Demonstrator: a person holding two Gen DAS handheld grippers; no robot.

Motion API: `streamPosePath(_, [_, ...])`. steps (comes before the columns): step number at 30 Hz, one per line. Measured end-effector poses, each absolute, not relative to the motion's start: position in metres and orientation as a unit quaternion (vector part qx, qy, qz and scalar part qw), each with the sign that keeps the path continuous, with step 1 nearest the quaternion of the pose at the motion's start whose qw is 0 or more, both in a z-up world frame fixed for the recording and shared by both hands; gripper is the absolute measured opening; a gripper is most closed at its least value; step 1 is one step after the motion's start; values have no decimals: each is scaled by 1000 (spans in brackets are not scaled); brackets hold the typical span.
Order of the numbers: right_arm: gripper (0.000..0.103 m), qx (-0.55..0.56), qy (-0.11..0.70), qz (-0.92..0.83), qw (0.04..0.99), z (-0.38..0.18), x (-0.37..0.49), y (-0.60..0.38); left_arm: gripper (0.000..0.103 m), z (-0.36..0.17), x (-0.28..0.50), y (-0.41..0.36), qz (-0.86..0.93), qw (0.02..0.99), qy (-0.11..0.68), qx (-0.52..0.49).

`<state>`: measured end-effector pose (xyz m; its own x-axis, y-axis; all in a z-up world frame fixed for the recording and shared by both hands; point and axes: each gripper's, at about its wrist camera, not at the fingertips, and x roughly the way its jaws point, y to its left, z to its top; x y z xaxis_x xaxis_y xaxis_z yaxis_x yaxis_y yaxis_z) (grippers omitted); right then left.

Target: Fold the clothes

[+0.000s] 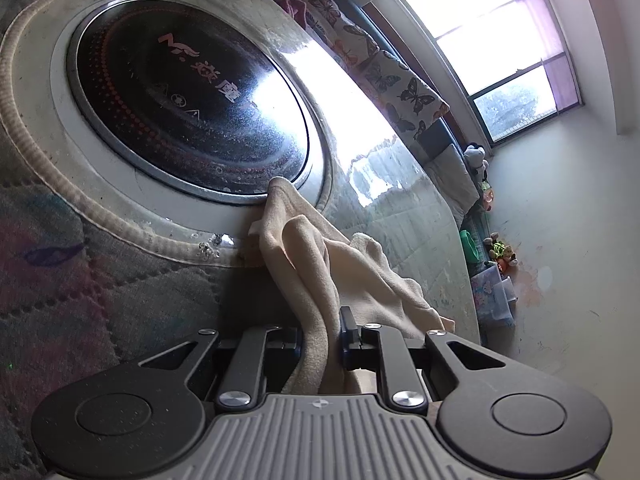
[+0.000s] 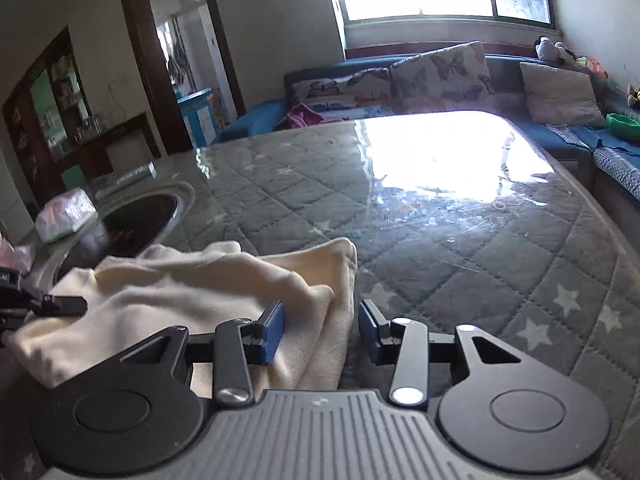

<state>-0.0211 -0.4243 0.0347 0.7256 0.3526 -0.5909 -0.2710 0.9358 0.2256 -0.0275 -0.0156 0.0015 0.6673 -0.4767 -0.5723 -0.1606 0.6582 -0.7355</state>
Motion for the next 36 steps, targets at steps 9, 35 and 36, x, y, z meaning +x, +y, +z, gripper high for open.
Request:
streamPosePath(9, [10, 76, 311, 180, 930, 40, -32, -421, 17, 10, -26, -24, -96, 837, 393, -369])
streamPosePath(35, [9, 6, 242, 4, 970, 103, -74, -547, 16, 48, 31, -218, -265, 834, 405, -266])
streamPosePath(36, [9, 3, 246, -3, 969, 101, -72, -552, 16, 44, 32, -224, -268, 831, 411, -261])
